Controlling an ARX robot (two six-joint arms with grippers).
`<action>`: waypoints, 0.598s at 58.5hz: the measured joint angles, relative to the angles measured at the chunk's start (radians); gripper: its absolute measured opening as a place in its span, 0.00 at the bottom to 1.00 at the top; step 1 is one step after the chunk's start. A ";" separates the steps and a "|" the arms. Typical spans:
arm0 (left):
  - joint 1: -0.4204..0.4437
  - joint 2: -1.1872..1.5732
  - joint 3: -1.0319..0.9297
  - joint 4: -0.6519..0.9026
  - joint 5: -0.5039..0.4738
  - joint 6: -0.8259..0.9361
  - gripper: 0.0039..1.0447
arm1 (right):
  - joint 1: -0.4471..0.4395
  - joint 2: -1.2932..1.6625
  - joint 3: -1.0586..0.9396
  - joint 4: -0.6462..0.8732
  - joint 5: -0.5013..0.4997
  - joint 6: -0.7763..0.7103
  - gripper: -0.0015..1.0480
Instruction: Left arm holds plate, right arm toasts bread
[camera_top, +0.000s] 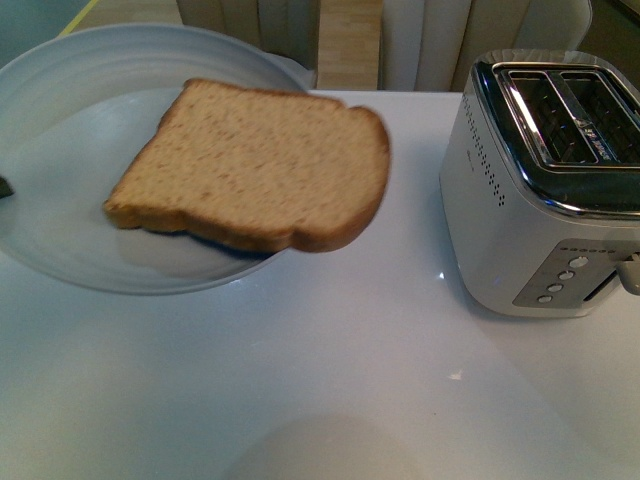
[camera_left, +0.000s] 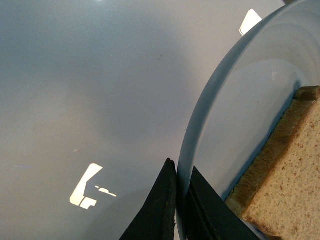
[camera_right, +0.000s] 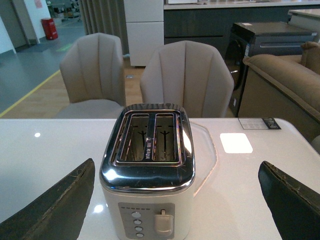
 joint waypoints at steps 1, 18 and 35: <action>-0.020 0.006 0.007 0.005 -0.013 -0.014 0.02 | 0.000 0.000 0.000 0.000 0.000 0.000 0.92; -0.167 0.104 0.091 0.062 -0.084 -0.146 0.02 | 0.000 0.000 0.000 0.000 0.000 0.000 0.92; -0.271 0.205 0.179 0.113 -0.127 -0.230 0.02 | 0.000 0.000 0.000 0.000 0.000 0.000 0.92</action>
